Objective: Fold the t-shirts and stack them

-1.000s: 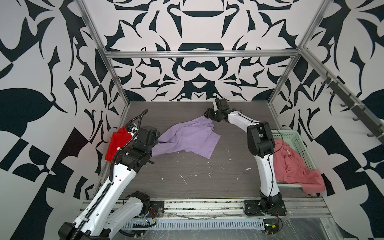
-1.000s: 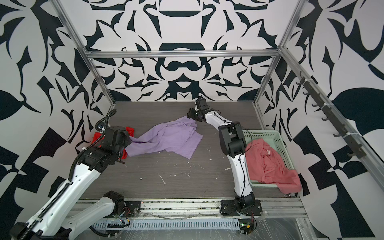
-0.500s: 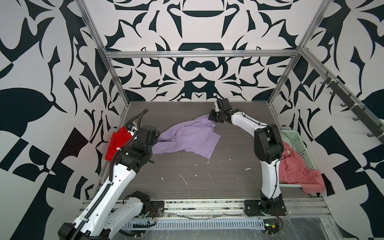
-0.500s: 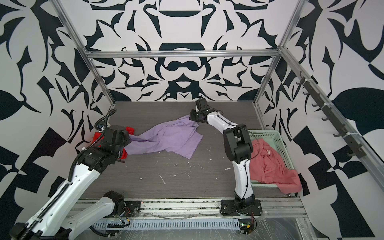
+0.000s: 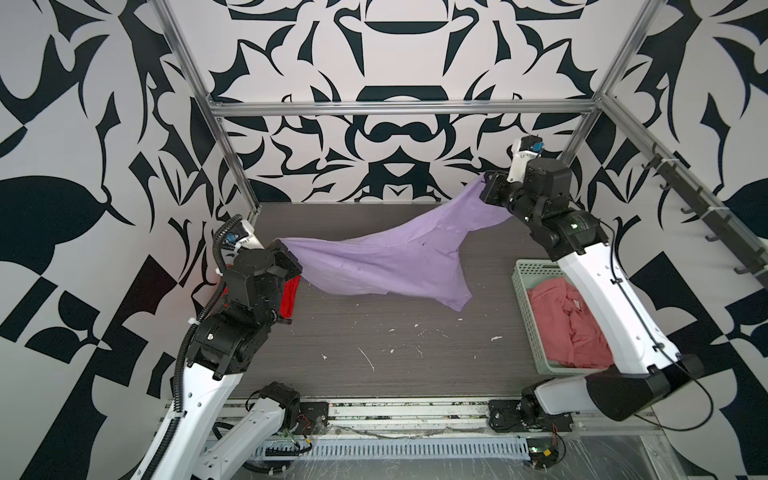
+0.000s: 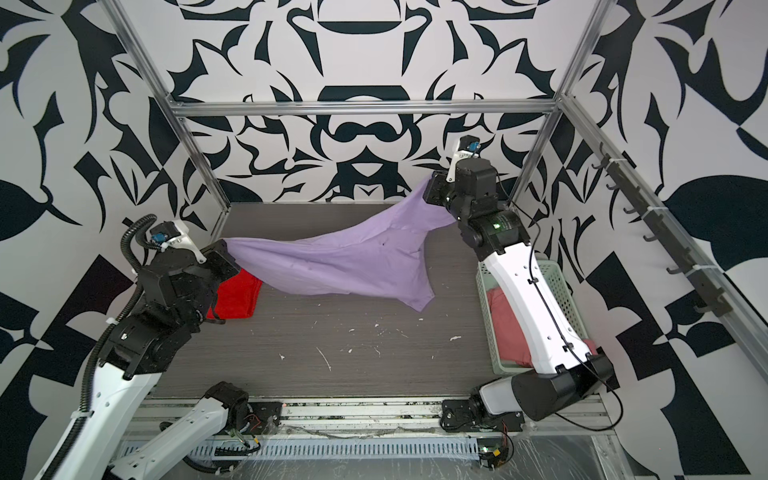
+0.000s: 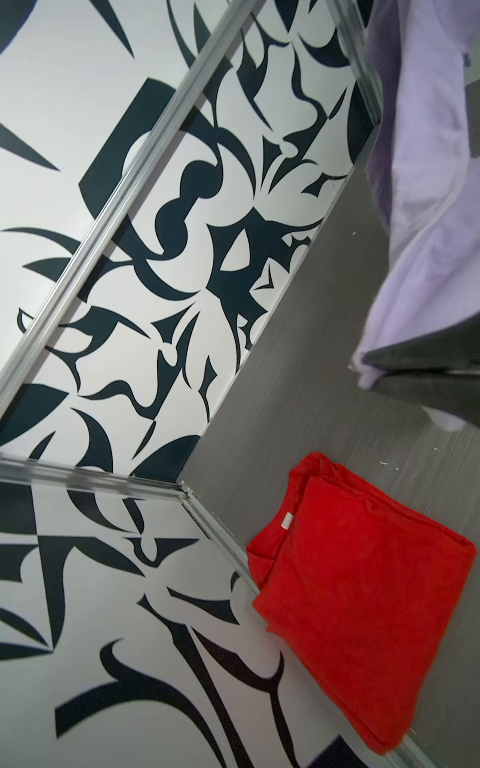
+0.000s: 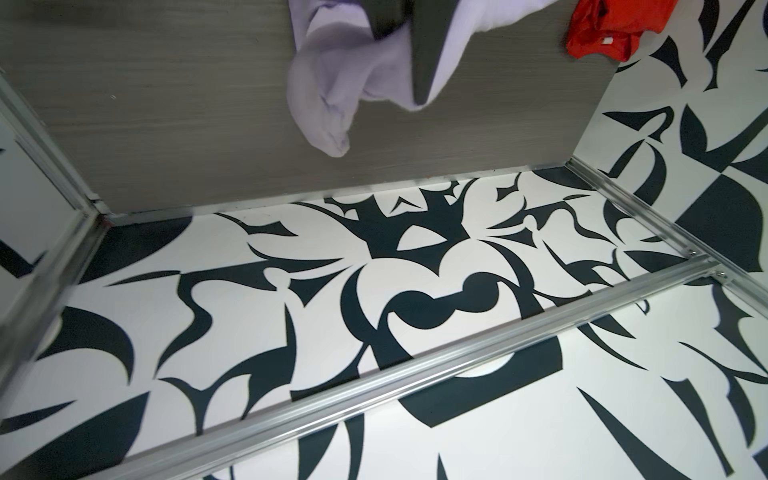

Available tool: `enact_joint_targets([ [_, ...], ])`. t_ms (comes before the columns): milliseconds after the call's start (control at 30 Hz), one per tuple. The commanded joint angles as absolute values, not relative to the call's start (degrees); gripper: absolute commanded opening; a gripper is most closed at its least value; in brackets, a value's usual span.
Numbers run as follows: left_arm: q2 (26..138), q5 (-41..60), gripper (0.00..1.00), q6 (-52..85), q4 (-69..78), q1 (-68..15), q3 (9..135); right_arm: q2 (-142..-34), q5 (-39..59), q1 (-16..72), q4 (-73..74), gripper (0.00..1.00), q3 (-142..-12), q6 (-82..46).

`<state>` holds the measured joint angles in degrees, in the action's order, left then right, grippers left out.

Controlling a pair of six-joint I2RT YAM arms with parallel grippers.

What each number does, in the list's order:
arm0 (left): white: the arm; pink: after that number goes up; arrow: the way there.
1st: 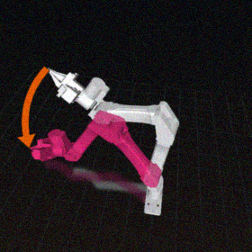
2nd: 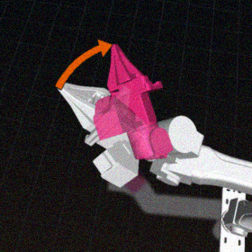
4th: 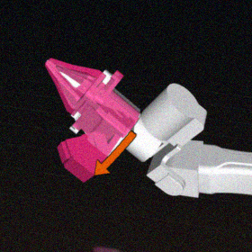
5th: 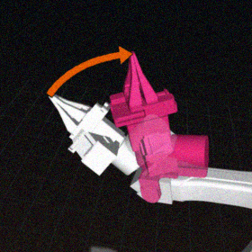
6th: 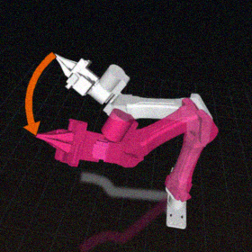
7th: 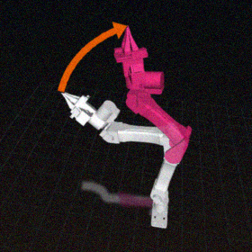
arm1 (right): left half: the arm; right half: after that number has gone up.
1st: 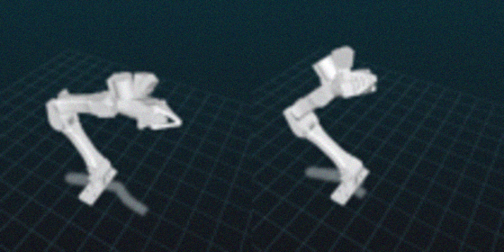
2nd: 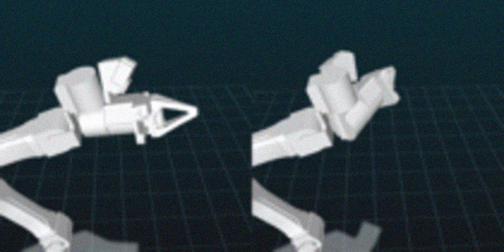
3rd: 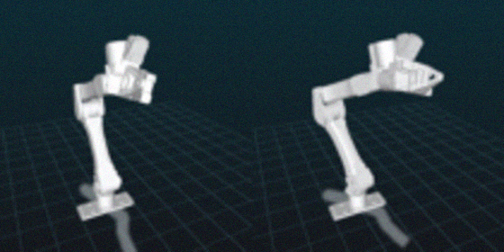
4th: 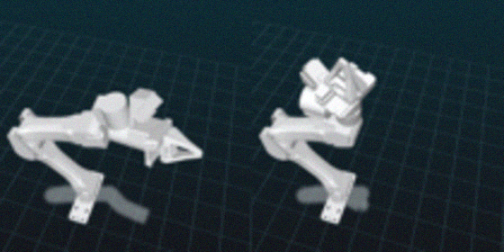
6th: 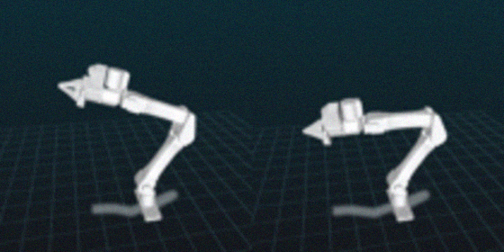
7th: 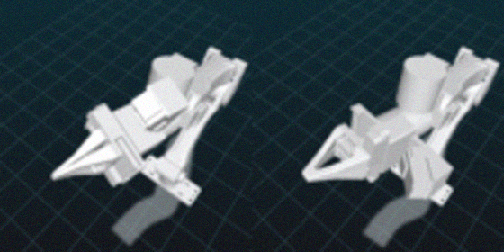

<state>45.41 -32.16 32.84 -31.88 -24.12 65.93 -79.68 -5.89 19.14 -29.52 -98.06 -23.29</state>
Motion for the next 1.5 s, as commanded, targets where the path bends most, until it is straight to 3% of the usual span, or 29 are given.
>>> enact_joint_targets([
  [0,46.8,-29.4,0.0,30.6,-30.7,-24.0,67.3,-77.2,-9.6,19.3,-37.6,0.0,-98.7,-25.1],
  [133,48.1,-29.4,0.0,30.6,-30.5,-24.0,66.0,-77.2,-10.1,19.1,-44.9,0.0,-97.6,-29.1],
  [233,49.8,-28.8,0.0,31.0,-30.1,-23.9,64.2,-79.0,-5.1,19.2,-45.8,0.0,-92.1,-33.5],
  [467,55.0,-29.1,0.0,32.8,-26.1,-23.9,57.2,-88.4,5.1,17.4,-31.9,0.01,-75.8,-41.1],
  [567,58.1,-29.5,0.0,34.1,-23.9,-23.9,55.5,-94.9,6.7,16.2,-28.7,0.25,-75.8,-41.8],
  [667,61.1,-30.1,0.0,35.4,-23.1,-23.9,55.2,-98.1,3.1,15.8,-30.1,0.39,-79.1,-40.0],
  [867,63.9,-31.1,0.0,36.2,-22.7,-23.8,55.0,-96.3,-2.9,15.0,-35.3,0.54,-81.7,-36.1],
  [1100,64.7,-31.4,0.0,35.9,-24.2,-23.7,54.7,-86.5,0.6,13.2,-32.8,0.53,-67.8,-36.1],
  [1267,65.1,-30.6,0.0,35.9,-24.5,-23.6,54.4,-79.6,10.8,5.0,-20.4,0.47,-53.9,-40.3],
  [1467,66.3,-29.1,0.0,35.9,-24.5,-23.5,55.2,-82.6,18.4,1.9,-13.1,0.5,-51.3,-38.4],
])
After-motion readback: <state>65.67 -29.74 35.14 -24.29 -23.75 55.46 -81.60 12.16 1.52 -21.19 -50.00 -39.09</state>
